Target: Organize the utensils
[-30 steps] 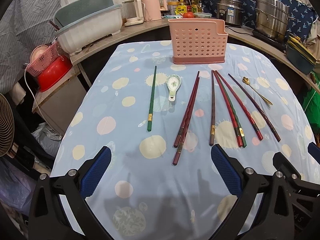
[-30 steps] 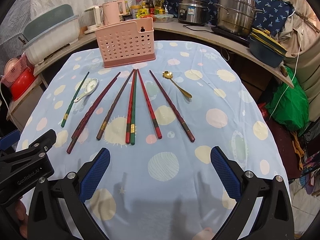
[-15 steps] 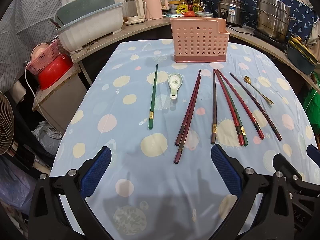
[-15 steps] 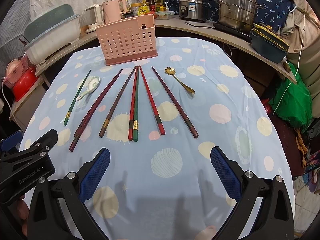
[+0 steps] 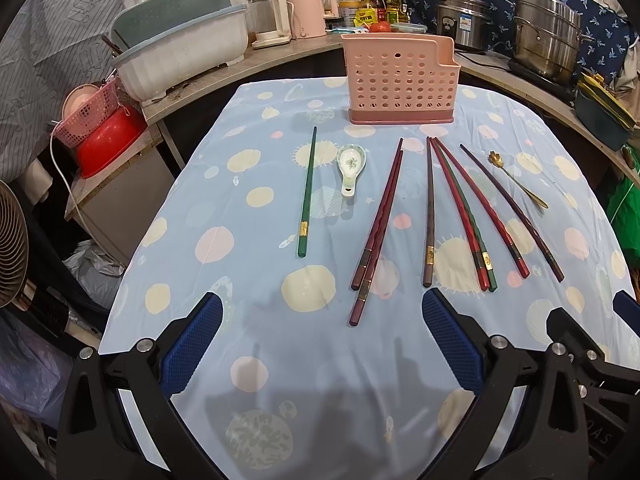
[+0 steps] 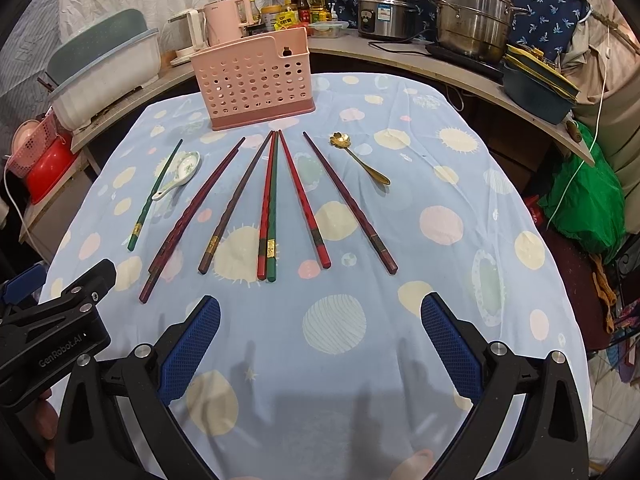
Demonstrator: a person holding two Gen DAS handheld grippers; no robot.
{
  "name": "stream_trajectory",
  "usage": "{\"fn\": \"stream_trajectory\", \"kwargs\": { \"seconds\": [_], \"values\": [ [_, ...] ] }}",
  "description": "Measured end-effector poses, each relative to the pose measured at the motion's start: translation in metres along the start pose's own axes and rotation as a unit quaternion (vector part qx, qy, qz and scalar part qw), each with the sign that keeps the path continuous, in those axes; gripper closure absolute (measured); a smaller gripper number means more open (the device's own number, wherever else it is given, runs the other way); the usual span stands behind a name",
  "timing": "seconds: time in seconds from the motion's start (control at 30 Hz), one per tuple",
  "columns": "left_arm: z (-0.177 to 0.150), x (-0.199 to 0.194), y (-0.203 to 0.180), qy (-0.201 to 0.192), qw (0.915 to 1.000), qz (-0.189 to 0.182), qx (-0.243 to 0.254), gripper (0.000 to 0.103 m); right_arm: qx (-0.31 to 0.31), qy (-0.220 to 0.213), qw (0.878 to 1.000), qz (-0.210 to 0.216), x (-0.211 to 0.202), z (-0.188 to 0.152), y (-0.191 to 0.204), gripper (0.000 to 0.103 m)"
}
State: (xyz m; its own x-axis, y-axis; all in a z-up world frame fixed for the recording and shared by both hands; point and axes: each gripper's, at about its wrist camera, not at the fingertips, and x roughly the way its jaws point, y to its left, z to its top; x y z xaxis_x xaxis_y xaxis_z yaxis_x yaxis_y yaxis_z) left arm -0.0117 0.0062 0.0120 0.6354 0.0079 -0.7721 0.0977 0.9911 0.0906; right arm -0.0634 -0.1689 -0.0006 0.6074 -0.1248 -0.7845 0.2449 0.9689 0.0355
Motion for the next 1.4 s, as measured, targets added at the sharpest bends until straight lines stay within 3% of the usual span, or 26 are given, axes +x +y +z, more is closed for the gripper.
{"fn": "stream_trajectory", "kwargs": {
  "seconds": [1.4],
  "values": [
    [-0.0025,0.0018,0.0012,0.004,1.0,0.0,-0.001,0.008,0.003,0.002,1.0,0.004,0.0011,-0.0006,0.0002,0.006]
  ]
}}
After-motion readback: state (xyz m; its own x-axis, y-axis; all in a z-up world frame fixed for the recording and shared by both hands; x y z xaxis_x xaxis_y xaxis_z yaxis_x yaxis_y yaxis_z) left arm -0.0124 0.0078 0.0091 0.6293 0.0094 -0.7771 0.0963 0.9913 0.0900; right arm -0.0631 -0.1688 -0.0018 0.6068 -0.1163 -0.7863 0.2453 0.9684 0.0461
